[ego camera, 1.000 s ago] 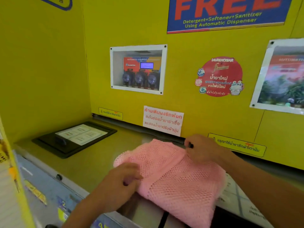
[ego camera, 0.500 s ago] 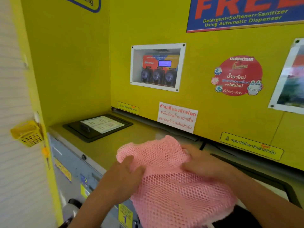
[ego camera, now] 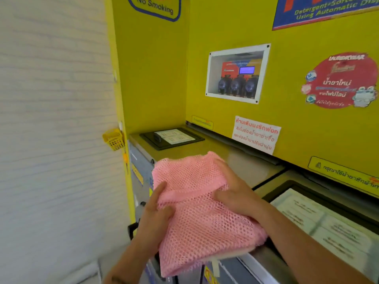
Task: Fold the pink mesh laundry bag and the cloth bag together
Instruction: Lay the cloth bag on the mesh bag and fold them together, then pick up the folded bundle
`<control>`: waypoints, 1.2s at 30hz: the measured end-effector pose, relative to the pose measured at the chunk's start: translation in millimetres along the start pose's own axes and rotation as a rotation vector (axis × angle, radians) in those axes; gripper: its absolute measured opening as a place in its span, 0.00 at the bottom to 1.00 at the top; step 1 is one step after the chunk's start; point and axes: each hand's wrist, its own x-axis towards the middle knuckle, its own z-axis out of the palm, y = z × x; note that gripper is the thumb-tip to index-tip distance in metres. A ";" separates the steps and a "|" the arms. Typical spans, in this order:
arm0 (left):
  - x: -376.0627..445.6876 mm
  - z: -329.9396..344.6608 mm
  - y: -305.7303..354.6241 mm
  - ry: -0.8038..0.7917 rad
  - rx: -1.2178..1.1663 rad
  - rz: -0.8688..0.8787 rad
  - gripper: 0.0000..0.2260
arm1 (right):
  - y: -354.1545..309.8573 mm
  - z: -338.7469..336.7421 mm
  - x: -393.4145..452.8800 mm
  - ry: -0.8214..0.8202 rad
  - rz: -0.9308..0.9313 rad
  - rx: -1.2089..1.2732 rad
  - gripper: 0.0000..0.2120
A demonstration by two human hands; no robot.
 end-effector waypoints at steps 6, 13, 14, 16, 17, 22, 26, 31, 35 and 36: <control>-54.9 -43.3 -8.7 0.147 -0.046 0.049 0.27 | -16.0 41.6 -9.5 -0.164 -0.035 0.047 0.28; -96.8 -116.4 -33.2 0.185 -0.099 -0.016 0.24 | -46.0 104.0 -34.9 -0.237 -0.110 0.027 0.28; -99.4 -130.0 -39.1 0.187 -0.112 -0.028 0.25 | -45.9 118.5 -37.9 -0.232 -0.113 0.030 0.29; -103.8 -157.1 -53.6 0.192 -0.151 -0.057 0.25 | -41.6 152.8 -41.9 -0.205 -0.118 0.047 0.30; -105.7 -170.6 -62.3 0.191 -0.173 -0.066 0.23 | -37.9 172.0 -43.7 -0.188 -0.122 0.055 0.30; -116.9 -255.6 -120.3 0.131 -0.168 -0.131 0.17 | -19.0 288.5 -46.9 -0.184 -0.081 0.081 0.30; -125.3 -351.1 -190.2 0.085 -0.033 -0.183 0.16 | -2.3 414.6 -58.6 -0.195 -0.035 0.120 0.30; -155.6 -432.6 -259.1 0.109 0.125 -0.288 0.17 | -1.3 538.2 -90.9 -0.301 0.100 0.103 0.31; -166.3 -467.7 -305.7 0.153 0.195 -0.367 0.17 | 3.9 602.7 -91.8 -0.358 0.125 0.018 0.30; -166.7 -472.9 -319.3 0.167 0.201 -0.395 0.17 | 8.5 617.2 -91.4 -0.378 0.129 0.002 0.29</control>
